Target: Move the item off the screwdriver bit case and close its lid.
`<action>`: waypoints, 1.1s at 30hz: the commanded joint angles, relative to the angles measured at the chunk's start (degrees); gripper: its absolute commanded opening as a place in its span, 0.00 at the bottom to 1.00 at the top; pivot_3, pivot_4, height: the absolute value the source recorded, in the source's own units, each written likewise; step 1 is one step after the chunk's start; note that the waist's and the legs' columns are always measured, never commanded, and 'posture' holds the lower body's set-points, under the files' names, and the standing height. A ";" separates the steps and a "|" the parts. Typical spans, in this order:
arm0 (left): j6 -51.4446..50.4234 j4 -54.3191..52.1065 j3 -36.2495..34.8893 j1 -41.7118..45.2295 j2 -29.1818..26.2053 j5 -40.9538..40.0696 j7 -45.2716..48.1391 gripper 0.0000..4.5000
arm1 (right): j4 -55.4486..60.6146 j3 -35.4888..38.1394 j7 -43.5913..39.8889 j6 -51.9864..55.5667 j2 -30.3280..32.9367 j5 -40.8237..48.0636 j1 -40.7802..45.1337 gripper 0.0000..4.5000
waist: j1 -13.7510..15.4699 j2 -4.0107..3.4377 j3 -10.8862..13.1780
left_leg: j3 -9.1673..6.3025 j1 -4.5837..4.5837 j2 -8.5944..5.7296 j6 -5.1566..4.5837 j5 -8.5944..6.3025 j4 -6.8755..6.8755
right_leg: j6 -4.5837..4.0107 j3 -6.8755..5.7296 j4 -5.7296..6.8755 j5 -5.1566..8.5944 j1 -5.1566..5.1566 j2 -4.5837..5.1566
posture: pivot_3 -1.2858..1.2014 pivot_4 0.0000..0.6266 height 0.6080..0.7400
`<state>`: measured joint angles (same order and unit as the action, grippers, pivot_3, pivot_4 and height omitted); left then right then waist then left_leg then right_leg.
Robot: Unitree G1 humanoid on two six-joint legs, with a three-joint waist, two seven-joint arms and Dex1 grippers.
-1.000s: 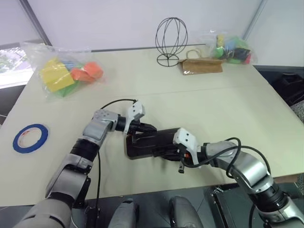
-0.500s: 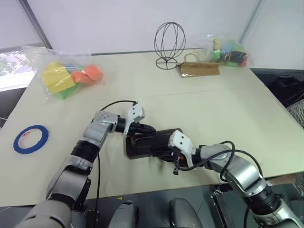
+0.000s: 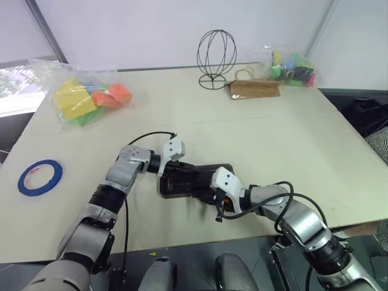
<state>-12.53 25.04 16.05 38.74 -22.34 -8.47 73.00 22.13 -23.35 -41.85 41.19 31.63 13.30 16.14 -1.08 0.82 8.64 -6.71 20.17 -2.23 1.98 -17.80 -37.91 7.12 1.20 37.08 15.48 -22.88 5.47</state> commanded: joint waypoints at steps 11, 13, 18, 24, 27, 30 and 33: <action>-0.94 1.16 4.88 -6.05 -2.10 5.05 -0.63 0.00 | -0.40 0.47 2.61 -2.71 1.72 -6.00 1.73 0.01 | 0.18 -0.01 -0.01 | 0.00 0.01 0.00 0.00 0.00 0.00 | 0.00 0.00 -0.03 0.00 0.01 0.01 | 0.52 0.24 1.00; -0.50 1.23 5.10 -6.63 -2.40 5.32 -0.77 0.00 | -0.62 -0.09 2.65 -3.82 2.28 -7.37 1.80 0.01 | 0.19 -0.01 -0.02 | -0.01 0.01 0.00 0.00 0.00 0.00 | 0.00 -0.01 -0.04 0.00 0.02 0.01 | 0.52 0.24 1.00; -0.17 0.79 5.39 -7.65 -2.92 5.44 -0.84 0.00 | -0.89 0.31 3.39 -5.54 2.04 -8.89 1.98 0.01 | 0.15 -0.02 -0.02 | -0.01 0.00 0.00 0.00 0.00 0.01 | 0.00 0.00 -0.06 0.00 0.03 0.01 | 0.52 0.24 1.00; -0.61 0.37 5.17 -8.16 -3.04 4.98 -1.29 0.00 | 0.65 0.61 3.20 -6.59 2.23 -10.12 2.63 0.01 | 0.12 -0.02 -0.02 | -0.01 0.01 0.00 0.00 0.00 0.01 | 0.00 0.00 -0.07 0.00 0.02 0.01 | 0.52 0.24 1.00; -1.41 -0.03 3.92 -7.95 -2.84 4.05 -2.24 0.00 | 3.09 1.03 0.77 -5.36 4.27 -8.99 1.77 0.01 | 0.19 -0.03 -0.02 | -0.01 0.01 0.00 0.00 0.00 0.01 | 0.00 0.00 -0.07 0.00 0.03 0.01 | 0.52 0.24 1.00; -4.18 -2.47 1.36 -7.59 -2.72 1.52 -3.42 0.00 | 7.27 2.64 -3.10 -3.31 8.16 -5.65 -0.19 0.01 | 0.27 -0.05 -0.03 | -0.01 0.05 -0.01 -0.01 -0.01 0.02 | 0.01 -0.02 -0.14 0.01 0.04 0.03 | 0.52 0.24 1.00; -8.06 -6.88 -1.82 -7.67 -3.08 -1.94 -4.39 0.00 | 10.61 5.72 -5.78 -1.43 11.49 -2.37 -2.28 0.01 | 0.18 -0.05 -0.01 | -0.02 0.10 0.00 -0.07 -0.05 0.09 | 0.03 -0.03 -0.24 0.02 0.00 0.03 | 0.52 0.24 1.00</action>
<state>-16.55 17.19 13.82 33.20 -24.01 -11.05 69.61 29.45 -20.07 -46.35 39.15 42.52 8.99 14.21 -0.90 0.77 8.63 -6.75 20.30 -2.23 1.88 -17.86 -37.78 7.16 1.16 36.79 15.51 -22.90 5.50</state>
